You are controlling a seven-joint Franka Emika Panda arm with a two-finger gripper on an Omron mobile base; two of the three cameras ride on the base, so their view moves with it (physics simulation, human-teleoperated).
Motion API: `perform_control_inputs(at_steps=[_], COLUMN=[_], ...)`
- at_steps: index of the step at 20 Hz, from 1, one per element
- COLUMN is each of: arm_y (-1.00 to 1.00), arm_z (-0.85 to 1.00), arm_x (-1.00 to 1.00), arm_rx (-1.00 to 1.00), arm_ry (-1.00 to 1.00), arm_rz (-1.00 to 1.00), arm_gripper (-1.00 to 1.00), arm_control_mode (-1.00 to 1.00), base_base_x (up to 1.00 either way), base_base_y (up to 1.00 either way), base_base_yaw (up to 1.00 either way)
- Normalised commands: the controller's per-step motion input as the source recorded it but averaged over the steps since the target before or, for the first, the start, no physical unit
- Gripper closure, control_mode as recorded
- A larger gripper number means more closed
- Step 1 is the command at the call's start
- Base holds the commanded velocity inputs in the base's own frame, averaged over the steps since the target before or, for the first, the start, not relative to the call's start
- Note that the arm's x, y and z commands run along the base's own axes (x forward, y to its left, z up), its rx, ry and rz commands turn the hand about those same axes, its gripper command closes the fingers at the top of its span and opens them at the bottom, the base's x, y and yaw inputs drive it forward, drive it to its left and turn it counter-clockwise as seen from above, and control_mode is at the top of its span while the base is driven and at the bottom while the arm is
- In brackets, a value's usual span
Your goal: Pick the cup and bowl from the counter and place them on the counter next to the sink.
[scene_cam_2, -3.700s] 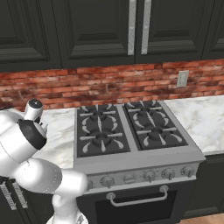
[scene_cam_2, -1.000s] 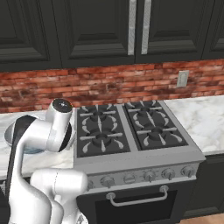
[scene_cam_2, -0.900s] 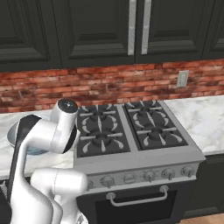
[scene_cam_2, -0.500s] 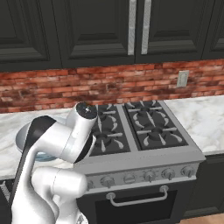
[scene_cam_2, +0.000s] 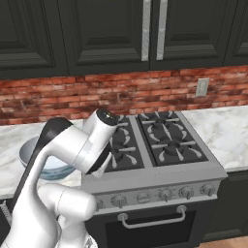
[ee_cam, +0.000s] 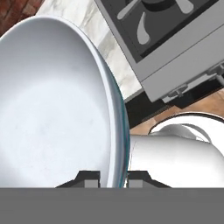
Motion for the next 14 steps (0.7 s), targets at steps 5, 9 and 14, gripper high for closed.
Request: perform_control_inputs(at_steps=[5,9,14], arm_y=[-0.01,-0.03,0.0], arm_z=[0.12,0.04,0.0], arm_x=[-0.06,-0.06,0.0], arm_rx=[0.07,0.02,0.0], arm_ry=[-0.02,-0.03,0.0], arm_rz=[0.0,0.0,0.0], arm_gripper=[1.0,1.0,1.0], arm_control_mode=[-1.0,-1.0,-1.0], base_base_x=[0.0,0.0,0.0], base_base_y=[0.0,0.0,0.0], base_base_yaw=[0.0,0.0,0.0])
